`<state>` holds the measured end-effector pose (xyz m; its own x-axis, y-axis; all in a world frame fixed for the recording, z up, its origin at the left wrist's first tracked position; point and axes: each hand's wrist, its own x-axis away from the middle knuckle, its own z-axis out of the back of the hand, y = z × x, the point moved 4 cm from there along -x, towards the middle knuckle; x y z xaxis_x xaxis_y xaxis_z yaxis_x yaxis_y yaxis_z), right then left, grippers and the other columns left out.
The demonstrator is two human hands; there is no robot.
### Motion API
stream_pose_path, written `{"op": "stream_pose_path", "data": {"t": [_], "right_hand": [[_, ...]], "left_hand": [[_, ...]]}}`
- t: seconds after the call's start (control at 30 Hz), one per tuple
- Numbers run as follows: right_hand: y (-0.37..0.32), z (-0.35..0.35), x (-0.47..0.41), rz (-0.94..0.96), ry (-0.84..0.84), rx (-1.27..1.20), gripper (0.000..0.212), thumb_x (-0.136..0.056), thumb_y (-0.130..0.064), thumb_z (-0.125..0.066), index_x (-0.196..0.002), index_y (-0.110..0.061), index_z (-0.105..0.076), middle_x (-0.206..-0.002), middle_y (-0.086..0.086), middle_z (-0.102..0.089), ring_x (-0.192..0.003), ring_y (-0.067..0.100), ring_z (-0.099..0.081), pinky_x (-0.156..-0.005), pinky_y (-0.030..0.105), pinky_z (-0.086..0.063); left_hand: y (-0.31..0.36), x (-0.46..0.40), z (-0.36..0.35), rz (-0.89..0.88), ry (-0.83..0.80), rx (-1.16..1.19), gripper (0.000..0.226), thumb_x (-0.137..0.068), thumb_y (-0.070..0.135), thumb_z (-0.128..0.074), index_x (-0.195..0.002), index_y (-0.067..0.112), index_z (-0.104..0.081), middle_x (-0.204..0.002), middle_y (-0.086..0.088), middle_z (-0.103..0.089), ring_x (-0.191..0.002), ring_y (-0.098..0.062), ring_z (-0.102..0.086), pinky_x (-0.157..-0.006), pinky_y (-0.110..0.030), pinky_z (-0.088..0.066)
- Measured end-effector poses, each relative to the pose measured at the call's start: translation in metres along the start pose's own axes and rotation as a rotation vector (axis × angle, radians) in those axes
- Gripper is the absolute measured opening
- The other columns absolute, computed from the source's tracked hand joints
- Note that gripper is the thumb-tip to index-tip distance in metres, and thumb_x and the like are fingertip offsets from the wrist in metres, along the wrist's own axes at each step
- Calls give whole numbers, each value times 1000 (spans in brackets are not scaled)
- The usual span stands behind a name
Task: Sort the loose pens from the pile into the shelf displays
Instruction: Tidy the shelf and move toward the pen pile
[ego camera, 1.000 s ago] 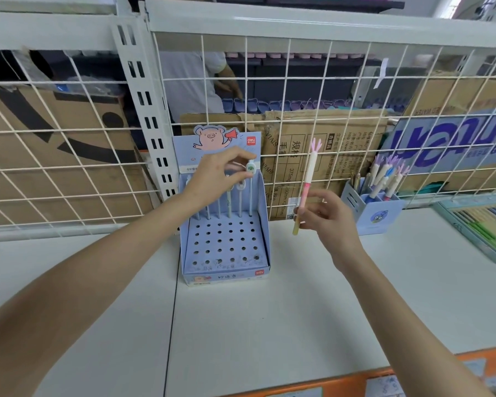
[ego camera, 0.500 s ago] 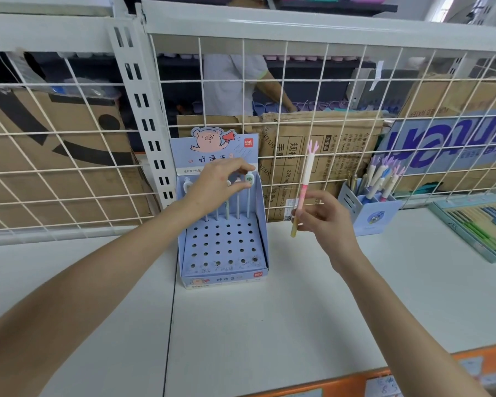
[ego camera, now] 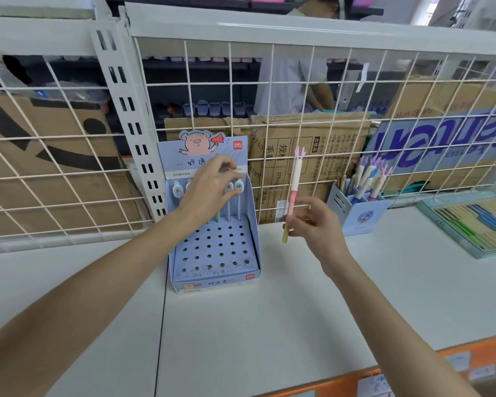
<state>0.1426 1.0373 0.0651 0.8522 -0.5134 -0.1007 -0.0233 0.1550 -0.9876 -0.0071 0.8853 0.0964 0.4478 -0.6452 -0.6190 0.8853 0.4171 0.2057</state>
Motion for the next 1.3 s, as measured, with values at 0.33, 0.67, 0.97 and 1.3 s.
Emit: {"op": "stream_pose_path", "data": {"t": [0.33, 0.67, 0.97, 1.3], "right_hand": [[0, 11, 2, 14, 4, -13, 24, -86, 0, -62, -97, -21, -59, -83, 14, -68, -79, 22, -66, -65, 23, -56], [8, 55, 8, -30, 10, 34, 17, -83, 3, -63, -93, -10, -63, -78, 9, -67, -72, 17, -63, -71, 27, -53], [-16, 128, -11, 42, 187, 99, 21, -85, -10, -66, -106, -11, -64, -83, -2, -69, -77, 3, -63, -76, 16, -48], [-28, 182, -35, 131, 323, 72, 8, -86, 1, -60, -87, -7, -62, -74, 6, -62, -66, 9, -59, -65, 23, -49]], "left_hand": [[48, -9, 5, 191, 35, 197, 53, -91, 36, -56, -138, 18, -41, -123, -1, -53, -108, -14, -52, -93, -33, -40], [117, -43, -42, 385, -96, 682, 17, -82, 26, -70, -91, 33, -57, -70, 20, -65, -72, 11, -61, -70, -6, -42], [169, -50, -80, 299, -214, 656, 20, -78, 25, -74, -96, 22, -67, -75, 10, -70, -81, -5, -65, -79, -25, -45], [186, -53, -106, 120, -226, 374, 59, -89, 29, -61, -140, 22, -32, -134, 6, -50, -116, -17, -49, -83, -20, -28]]}}
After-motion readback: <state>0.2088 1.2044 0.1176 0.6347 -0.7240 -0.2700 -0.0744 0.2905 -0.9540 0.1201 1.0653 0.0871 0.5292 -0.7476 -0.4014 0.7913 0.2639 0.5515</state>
